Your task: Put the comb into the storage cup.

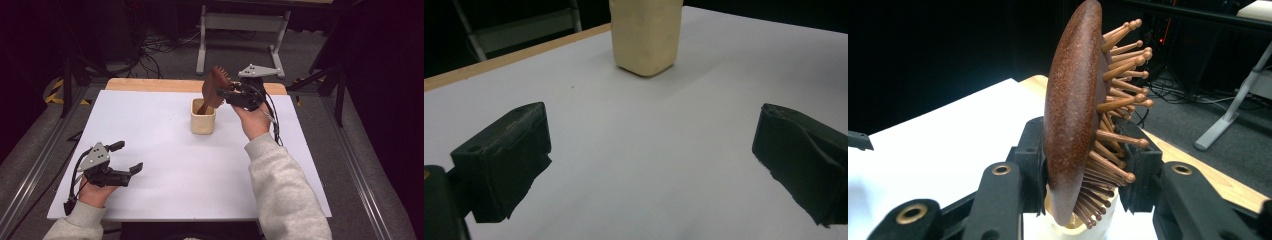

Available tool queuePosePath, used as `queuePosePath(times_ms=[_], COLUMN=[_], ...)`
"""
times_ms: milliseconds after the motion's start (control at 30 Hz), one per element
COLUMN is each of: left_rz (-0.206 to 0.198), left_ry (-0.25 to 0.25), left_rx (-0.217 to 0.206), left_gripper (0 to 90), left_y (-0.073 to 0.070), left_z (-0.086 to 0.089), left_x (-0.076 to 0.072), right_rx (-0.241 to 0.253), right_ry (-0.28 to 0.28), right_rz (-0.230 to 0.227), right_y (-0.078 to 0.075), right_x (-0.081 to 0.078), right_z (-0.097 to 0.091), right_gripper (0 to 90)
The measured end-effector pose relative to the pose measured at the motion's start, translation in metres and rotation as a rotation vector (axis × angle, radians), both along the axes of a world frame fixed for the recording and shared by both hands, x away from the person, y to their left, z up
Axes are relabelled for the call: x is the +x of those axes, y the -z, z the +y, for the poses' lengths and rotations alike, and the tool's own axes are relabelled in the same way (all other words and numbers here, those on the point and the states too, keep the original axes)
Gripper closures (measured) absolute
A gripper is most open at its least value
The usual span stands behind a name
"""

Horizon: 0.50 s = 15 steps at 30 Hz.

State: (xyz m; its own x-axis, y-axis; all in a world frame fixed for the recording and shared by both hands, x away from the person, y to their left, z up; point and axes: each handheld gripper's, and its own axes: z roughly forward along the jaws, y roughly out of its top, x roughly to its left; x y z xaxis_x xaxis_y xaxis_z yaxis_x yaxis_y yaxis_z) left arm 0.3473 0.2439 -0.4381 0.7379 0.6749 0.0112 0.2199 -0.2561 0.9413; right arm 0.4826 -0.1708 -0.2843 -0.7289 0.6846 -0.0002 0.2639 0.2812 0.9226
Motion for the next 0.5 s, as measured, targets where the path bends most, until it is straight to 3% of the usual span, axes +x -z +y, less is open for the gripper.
queuePosePath(times_ms=[500], left_rz=[0.004], left_ry=[0.004], left_rx=[-0.003], left_gripper=[3.2], left_y=[0.001], left_z=[-0.001], left_x=[0.0], right_rx=[-0.012], right_ry=[-0.022], right_rz=[0.061], right_y=[0.017], right_x=[0.007], right_z=[0.01], right_gripper=[60.2])
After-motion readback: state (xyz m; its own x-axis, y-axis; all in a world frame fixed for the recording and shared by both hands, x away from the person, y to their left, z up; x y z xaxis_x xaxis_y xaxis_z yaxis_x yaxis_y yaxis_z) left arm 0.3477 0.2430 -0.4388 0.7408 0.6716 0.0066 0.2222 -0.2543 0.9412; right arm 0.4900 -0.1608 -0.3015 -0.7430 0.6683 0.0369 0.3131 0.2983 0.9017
